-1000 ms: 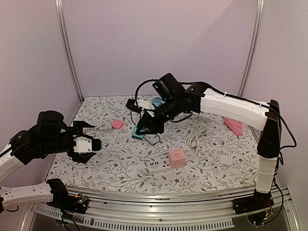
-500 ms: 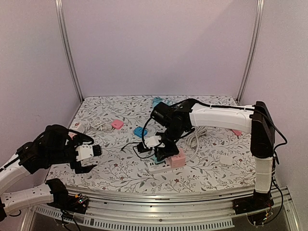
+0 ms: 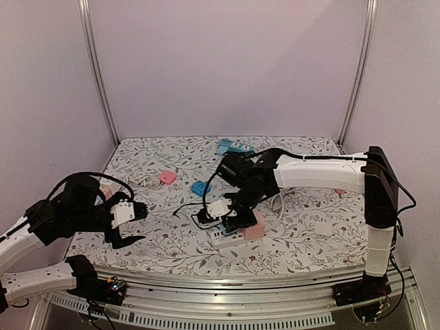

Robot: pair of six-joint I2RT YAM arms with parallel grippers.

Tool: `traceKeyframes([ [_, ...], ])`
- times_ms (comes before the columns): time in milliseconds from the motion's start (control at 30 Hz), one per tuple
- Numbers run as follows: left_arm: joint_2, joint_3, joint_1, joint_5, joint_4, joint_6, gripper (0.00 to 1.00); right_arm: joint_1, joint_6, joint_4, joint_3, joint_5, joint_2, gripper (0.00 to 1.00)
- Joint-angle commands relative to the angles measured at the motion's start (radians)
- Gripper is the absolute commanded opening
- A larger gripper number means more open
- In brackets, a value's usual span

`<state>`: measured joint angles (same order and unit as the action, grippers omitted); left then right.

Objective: Insert the plug
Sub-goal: Insert the plug into the socket.

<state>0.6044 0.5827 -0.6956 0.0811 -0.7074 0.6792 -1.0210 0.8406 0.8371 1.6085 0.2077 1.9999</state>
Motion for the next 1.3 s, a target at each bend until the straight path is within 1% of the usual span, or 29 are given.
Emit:
traceKeyframes([
  [0, 0.050, 0.063, -0.015, 0.190, 0.067, -0.116, 0.89, -0.007, -0.031, -0.028, -0.040, -0.026, -0.054, 0.00],
  [100, 0.119, 0.058, -0.052, 0.263, 0.169, -0.204, 0.84, -0.007, -0.035, -0.069, -0.066, -0.016, -0.089, 0.00],
  [167, 0.180, 0.046, -0.092, 0.265, 0.267, -0.253, 0.83, -0.007, -0.032, -0.073, -0.068, -0.012, -0.099, 0.00],
  [300, 0.287, 0.019, -0.168, 0.228, 0.429, -0.252, 0.83, -0.007, -0.038, -0.086, -0.095, -0.025, -0.108, 0.00],
  [400, 0.338, -0.018, -0.185, 0.211, 0.544, -0.248, 0.82, -0.010, -0.038, -0.087, -0.117, -0.026, -0.114, 0.00],
  [467, 0.354, -0.038, -0.185, 0.195, 0.585, -0.257, 0.81, -0.014, -0.032, -0.078, -0.134, -0.041, -0.120, 0.00],
  [700, 0.369, -0.087, -0.188, 0.186, 0.651, -0.285, 0.80, -0.016, -0.035, -0.089, -0.182, -0.066, -0.128, 0.00],
  [833, 0.358, -0.096, -0.188, 0.185, 0.655, -0.294, 0.79, -0.017, -0.053, -0.087, -0.184, -0.060, -0.110, 0.00],
  [1067, 0.339, -0.121, -0.189, 0.180, 0.681, -0.318, 0.78, -0.017, -0.126, -0.129, -0.229, -0.019, -0.096, 0.00],
  [1267, 0.340, -0.126, -0.188, 0.191, 0.687, -0.332, 0.77, -0.010, -0.172, -0.146, -0.255, -0.033, -0.050, 0.00],
])
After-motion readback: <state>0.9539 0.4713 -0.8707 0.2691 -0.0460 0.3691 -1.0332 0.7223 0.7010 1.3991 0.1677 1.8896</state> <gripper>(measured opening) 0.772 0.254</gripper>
